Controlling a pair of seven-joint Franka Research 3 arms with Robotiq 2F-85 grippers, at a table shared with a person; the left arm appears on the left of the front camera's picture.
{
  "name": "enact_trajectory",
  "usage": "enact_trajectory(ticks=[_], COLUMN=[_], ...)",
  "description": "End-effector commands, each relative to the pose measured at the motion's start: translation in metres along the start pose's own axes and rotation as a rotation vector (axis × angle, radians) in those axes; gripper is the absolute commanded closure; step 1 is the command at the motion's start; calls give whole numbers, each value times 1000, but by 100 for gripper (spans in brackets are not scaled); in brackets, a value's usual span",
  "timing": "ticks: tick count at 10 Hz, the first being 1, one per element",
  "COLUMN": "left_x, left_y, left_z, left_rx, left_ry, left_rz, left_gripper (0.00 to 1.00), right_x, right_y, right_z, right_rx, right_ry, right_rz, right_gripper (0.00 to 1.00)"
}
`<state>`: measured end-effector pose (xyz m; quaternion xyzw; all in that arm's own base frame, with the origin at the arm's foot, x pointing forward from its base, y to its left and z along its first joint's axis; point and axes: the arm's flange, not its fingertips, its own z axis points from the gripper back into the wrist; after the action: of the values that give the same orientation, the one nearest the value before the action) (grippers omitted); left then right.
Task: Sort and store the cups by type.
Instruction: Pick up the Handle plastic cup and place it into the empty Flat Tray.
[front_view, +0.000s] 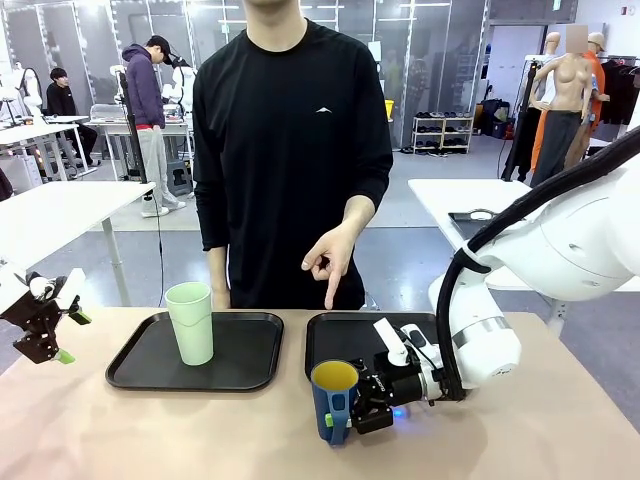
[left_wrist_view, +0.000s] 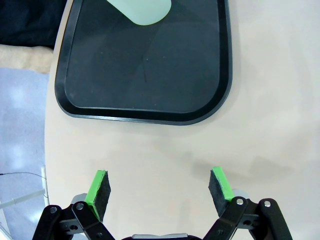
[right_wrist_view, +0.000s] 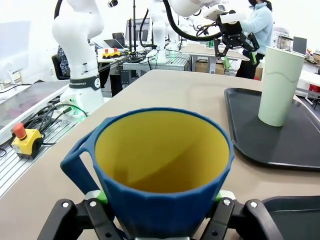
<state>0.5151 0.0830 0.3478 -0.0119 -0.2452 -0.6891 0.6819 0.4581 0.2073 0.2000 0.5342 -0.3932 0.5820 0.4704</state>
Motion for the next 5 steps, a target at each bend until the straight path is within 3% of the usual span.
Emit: enact_trajectory(ticks=[1, 2, 5], left_x=[0, 0, 0], left_y=[-1, -1, -1], left_z=[1, 1, 1], left_rx=[18, 18, 18], left_ry=[-17, -17, -17], left_rz=[-9, -9, -9], left_gripper=[0, 0, 0], right_x=[2, 4, 26], right_y=[0, 1, 10], right_z=[-3, -5, -5], right_rx=[-34, -31, -47], right_ry=[8, 6, 1], right_rz=[24, 29, 19], right_gripper=[58, 77, 77])
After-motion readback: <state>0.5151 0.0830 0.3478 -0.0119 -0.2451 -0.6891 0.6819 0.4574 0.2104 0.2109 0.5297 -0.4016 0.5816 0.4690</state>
